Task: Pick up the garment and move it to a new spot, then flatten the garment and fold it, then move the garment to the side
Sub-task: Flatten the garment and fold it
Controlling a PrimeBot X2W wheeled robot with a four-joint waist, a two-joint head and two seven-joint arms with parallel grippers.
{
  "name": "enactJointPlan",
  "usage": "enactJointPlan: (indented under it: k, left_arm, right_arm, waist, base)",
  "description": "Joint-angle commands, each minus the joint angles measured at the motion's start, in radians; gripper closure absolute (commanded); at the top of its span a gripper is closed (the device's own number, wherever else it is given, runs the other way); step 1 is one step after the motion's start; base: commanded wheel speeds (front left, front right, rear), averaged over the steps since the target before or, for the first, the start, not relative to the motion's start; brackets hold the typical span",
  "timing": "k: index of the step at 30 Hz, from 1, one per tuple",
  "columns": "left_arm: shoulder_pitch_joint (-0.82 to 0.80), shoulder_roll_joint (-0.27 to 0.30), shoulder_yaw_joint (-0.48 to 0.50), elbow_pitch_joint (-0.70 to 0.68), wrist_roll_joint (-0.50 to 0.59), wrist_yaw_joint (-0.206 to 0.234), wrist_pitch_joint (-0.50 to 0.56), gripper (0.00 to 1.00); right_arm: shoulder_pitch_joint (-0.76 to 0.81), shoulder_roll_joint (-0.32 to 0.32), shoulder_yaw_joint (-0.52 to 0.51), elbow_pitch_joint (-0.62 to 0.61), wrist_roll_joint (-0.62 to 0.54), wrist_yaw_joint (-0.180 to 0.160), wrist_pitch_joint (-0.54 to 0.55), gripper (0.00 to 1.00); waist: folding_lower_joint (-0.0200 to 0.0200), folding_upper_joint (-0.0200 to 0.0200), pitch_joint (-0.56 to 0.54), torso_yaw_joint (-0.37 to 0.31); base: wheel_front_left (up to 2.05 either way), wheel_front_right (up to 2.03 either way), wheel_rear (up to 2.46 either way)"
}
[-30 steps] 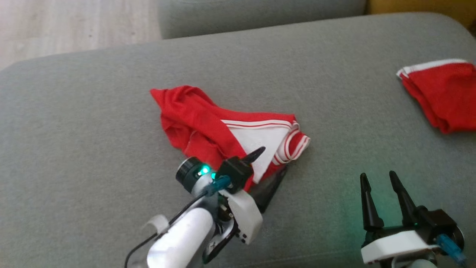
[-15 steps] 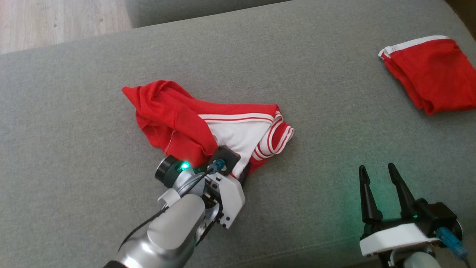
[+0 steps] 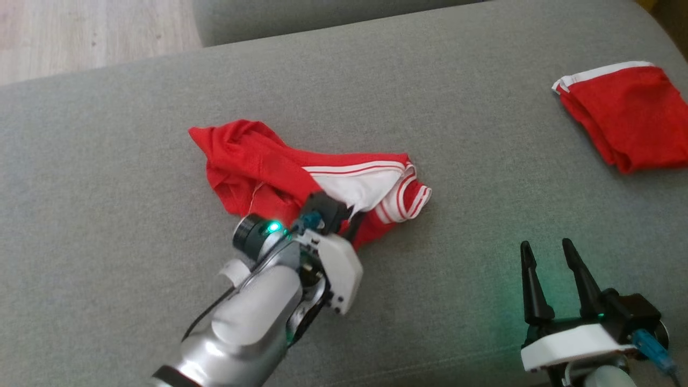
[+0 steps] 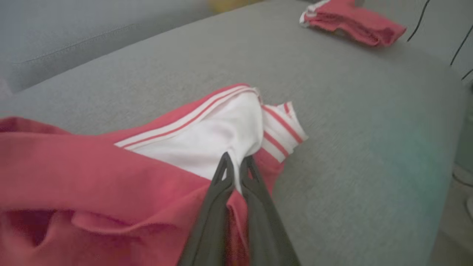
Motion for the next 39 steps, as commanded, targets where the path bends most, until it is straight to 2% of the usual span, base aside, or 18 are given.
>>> enactJointPlan:
  k: [1,5,9,21,25,31,39]
  left_arm:
    - [-0.076,0.001,0.034,-0.072,-0.038,0.0,-0.017,1.0]
    - [-0.14,0.001,0.066,-0.169,-0.111,0.009,-0.015,1.0]
    - [-0.241,0.001,0.161,-0.258,-0.217,0.017,-0.017,1.0]
    - [-0.346,0.012,0.287,-0.458,-0.36,0.015,0.036,1.0]
    - [-0.349,0.032,0.322,-0.561,-0.389,0.035,0.062,1.0]
    - [-0.308,0.096,0.36,-0.739,-0.409,0.086,0.115,1.0]
    - [-0.224,0.141,0.351,-0.96,-0.441,0.144,0.195,1.0]
  right_arm:
    - [-0.025,-0.008,0.019,-0.024,0.003,-0.001,-0.004,0.0]
    - [-0.014,-0.008,0.021,-0.019,0.003,-0.001,-0.004,0.0]
    - [-0.005,-0.008,0.028,-0.017,0.006,-0.001,-0.004,0.0]
    - [0.026,-0.008,0.027,-0.01,0.014,-0.001,-0.004,0.0]
    - [0.038,-0.008,0.019,-0.011,0.016,-0.001,-0.004,0.0]
    - [0.058,-0.008,0.005,-0.017,0.014,-0.001,-0.004,0.0]
    - [0.062,-0.008,-0.001,-0.024,0.002,-0.001,-0.004,0.0]
  waist:
    - [0.0,0.0,-0.009,0.002]
    - [0.0,0.0,-0.029,0.003]
    - [0.0,0.0,-0.06,-0.007]
    - [0.0,0.0,-0.119,-0.041]
    - [0.0,0.0,-0.136,-0.047]
    - [0.0,0.0,-0.149,-0.031]
    - [0.0,0.0,-0.14,0.011]
  base:
    - [0.0,0.0,0.0]
    - [0.0,0.0,0.0]
    - [0.0,0.0,0.0]
    - [0.0,0.0,0.0]
    - [0.0,0.0,0.0]
    - [0.0,0.0,0.0]
    - [0.0,0.0,0.0]
